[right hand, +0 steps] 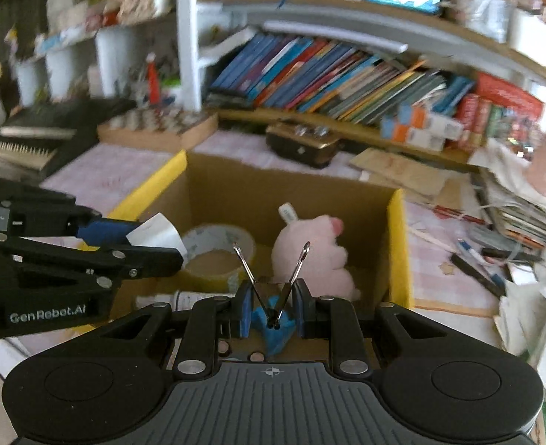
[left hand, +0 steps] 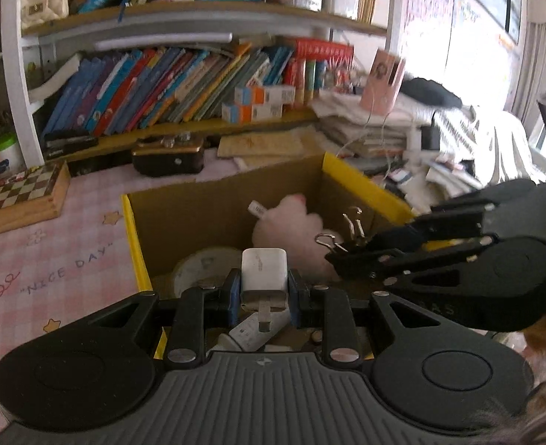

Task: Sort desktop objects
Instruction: 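Lower the plug and clip into the yellow box and open both grippers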

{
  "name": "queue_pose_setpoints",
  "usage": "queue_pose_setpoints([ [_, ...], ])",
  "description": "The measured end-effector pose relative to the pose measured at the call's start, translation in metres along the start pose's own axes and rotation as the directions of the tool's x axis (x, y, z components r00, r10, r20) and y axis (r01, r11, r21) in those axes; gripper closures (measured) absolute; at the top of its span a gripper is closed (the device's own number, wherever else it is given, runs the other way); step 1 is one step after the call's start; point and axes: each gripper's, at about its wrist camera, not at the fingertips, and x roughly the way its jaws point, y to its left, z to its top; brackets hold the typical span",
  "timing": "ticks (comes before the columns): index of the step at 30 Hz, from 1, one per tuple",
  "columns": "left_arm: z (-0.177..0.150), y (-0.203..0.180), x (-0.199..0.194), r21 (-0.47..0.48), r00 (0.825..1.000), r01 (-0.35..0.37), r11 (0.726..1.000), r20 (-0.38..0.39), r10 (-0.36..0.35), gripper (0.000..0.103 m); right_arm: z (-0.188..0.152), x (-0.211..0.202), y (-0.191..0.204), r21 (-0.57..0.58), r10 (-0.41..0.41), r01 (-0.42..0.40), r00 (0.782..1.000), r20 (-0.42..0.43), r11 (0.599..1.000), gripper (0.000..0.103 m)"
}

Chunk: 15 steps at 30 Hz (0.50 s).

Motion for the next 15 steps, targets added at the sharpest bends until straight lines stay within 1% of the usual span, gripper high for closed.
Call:
queue_pose_setpoints([
  [4,-0.002,0.001,0.015,0.012,0.999,-0.014,1.000,-0.040,0.014,0.080,0.005,0.023,0.003,-0.073,0.029,-0.034,0.997,-0.075,0.997,0.081],
  [9,-0.002,-0.002,0.031,0.046,0.995,-0.018,0.999,-0.094,0.022,0.080,0.008,0.045,0.000,-0.115,0.047,-0.066,0.985,-0.164,0.991,0.080],
  [15,-0.003,-0.006,0.038,0.047,0.993,-0.013,0.999,-0.119,0.019,0.080,0.008,0.056,0.000,-0.171,0.049,-0.089,0.973,-0.227,0.981,0.080],
])
